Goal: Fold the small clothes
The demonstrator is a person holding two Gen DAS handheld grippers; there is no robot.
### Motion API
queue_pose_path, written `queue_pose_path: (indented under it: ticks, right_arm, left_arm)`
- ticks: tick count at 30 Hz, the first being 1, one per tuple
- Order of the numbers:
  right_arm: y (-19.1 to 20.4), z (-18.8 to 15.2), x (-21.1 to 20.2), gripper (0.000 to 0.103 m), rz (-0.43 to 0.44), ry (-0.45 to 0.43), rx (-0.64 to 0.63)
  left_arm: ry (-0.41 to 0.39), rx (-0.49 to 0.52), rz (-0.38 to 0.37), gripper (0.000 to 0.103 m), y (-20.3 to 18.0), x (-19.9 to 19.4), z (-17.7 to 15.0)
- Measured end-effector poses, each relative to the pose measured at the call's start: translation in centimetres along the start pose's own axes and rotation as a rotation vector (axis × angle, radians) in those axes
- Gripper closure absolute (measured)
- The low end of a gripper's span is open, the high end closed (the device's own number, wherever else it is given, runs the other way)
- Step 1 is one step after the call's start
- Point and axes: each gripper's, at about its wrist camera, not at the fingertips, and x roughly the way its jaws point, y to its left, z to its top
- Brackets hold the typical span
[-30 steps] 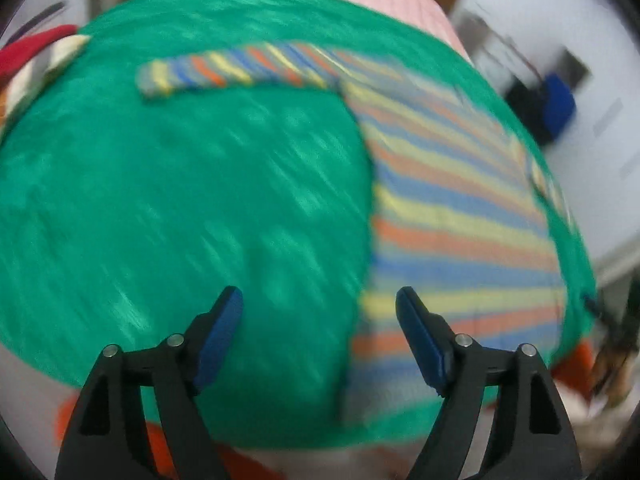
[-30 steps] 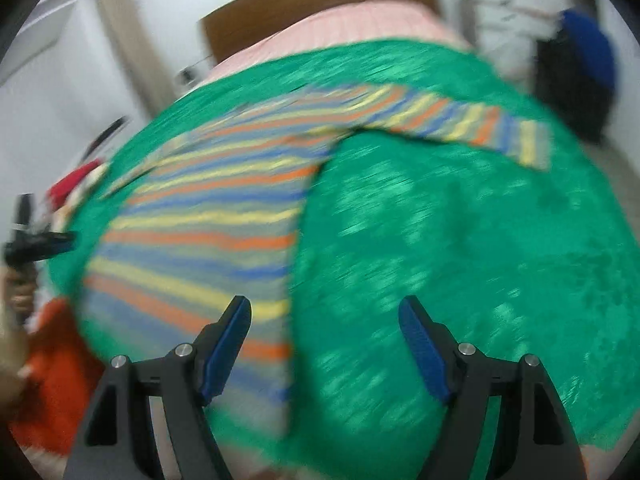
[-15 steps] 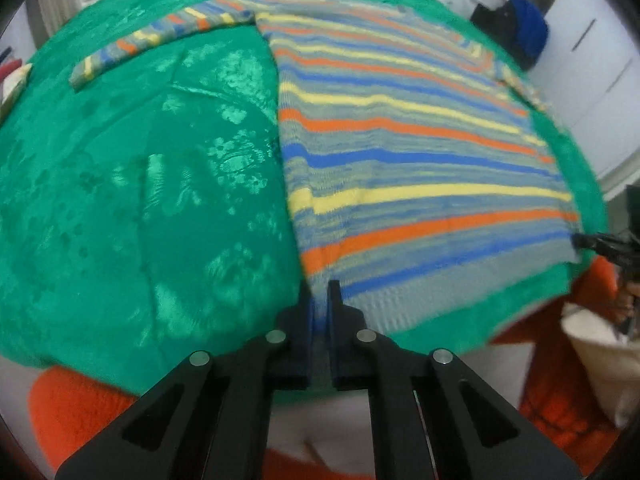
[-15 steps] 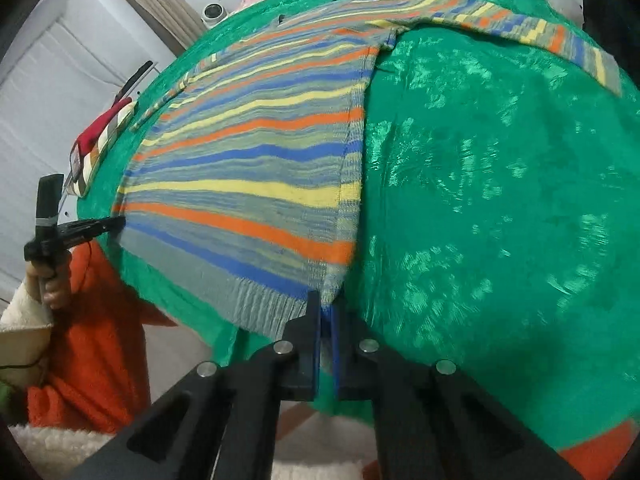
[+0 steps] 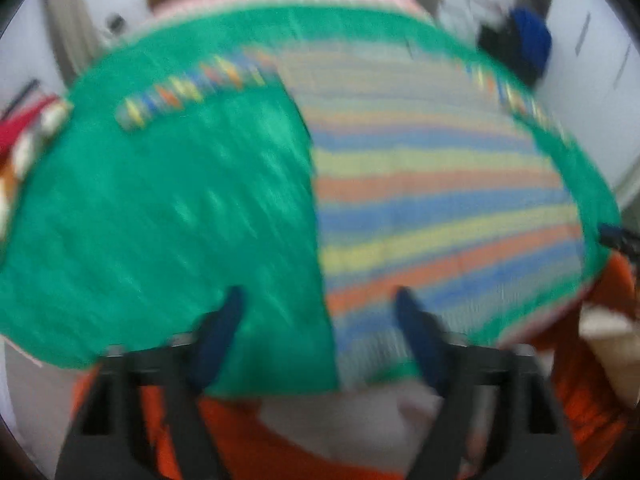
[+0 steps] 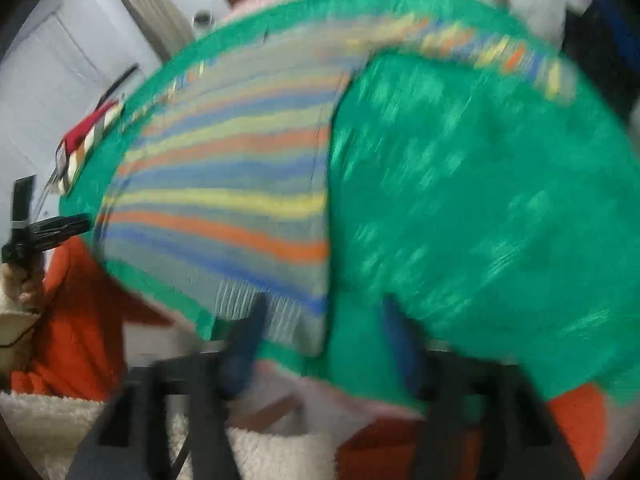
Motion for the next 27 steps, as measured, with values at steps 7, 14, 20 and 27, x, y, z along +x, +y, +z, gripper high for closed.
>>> queue_pose_path:
  ticks: [7,14,20,27]
  right_arm:
    - [-2.0,4.4,-1.4,0.022,-0.232,-0.336,0.061]
    - [-4.1,6.3,3.7,0.022,-0.292,-0.381,0.173]
    - [-5.1,5.2,6.1,0.015,-0.277,-0.37,0.147]
    - [-5.1,4.9,6.5,0.013,-0.28,-0.386,0.14]
  left_arm:
    - [-0.147,-0.116,0.131,0.009,4.6,2.7,5.9]
    - [-0.094,-0.235,0.31,0.008,8.2,10.7,6.3]
    - [-0.142,-0.268,0.343,0.0,8.4,11.6,4.2]
    - [-0.128,-0.28,0.326,0.0,9.0,11.6,4.4]
